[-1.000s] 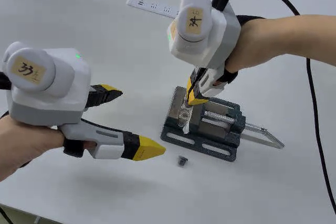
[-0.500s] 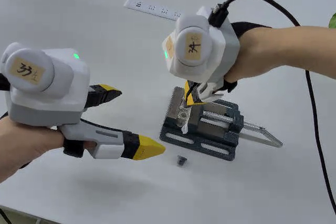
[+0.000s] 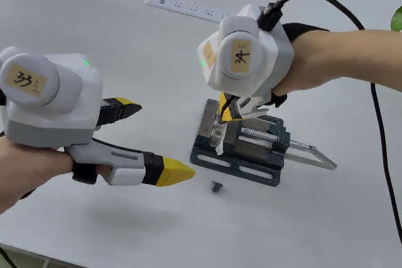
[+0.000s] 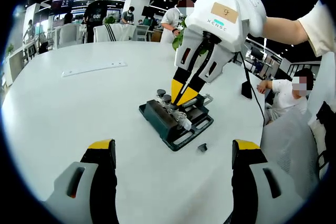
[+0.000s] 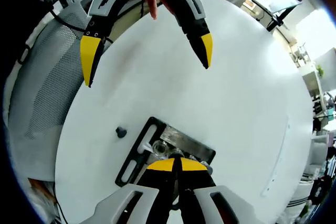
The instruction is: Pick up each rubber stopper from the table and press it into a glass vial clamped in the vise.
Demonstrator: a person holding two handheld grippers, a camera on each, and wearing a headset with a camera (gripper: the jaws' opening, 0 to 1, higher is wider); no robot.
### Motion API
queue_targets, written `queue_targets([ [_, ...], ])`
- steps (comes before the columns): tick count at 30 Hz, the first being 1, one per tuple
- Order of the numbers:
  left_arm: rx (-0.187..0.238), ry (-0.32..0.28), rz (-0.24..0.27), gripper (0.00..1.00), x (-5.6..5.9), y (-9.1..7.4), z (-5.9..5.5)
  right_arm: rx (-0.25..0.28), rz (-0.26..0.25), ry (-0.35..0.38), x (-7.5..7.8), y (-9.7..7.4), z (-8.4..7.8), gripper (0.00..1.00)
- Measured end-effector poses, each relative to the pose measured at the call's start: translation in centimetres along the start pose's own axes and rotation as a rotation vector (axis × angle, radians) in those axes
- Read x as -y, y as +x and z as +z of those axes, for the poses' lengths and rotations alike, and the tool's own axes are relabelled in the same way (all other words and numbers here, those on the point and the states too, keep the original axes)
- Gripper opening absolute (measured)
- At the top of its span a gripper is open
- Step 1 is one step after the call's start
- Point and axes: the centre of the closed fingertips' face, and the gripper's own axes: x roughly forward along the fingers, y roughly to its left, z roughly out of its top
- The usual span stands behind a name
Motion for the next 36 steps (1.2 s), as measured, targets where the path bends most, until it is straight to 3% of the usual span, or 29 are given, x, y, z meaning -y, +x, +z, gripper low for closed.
queue_targets([
  [12, 0.003, 0.000, 0.001, 0.91, 0.2, -0.3, -0.1, 0.082, -0.023, 0.017, 0.0, -0.2, 0.2, 0.00],
  [19, 0.001, 0.002, 0.002, 0.91, 0.0, -0.4, -0.1, 0.126, -0.038, 0.063, 0.4, -0.4, 0.1, 0.01],
  [22, 0.003, 0.002, 0.002, 0.91, 0.0, -0.4, -0.1, 0.133, -0.043, 0.073, 0.5, -0.7, 0.0, 0.08],
  [29, 0.004, 0.004, 0.002, 0.91, 0.0, -0.4, 0.0, 0.259, -0.023, 0.208, -0.1, -1.7, 1.1, 0.21],
  [36, 0.006, 0.008, 0.002, 0.91, 0.0, -0.4, 0.2, 0.304, -0.030, 0.269, -1.2, -1.9, 1.0, 0.44],
])
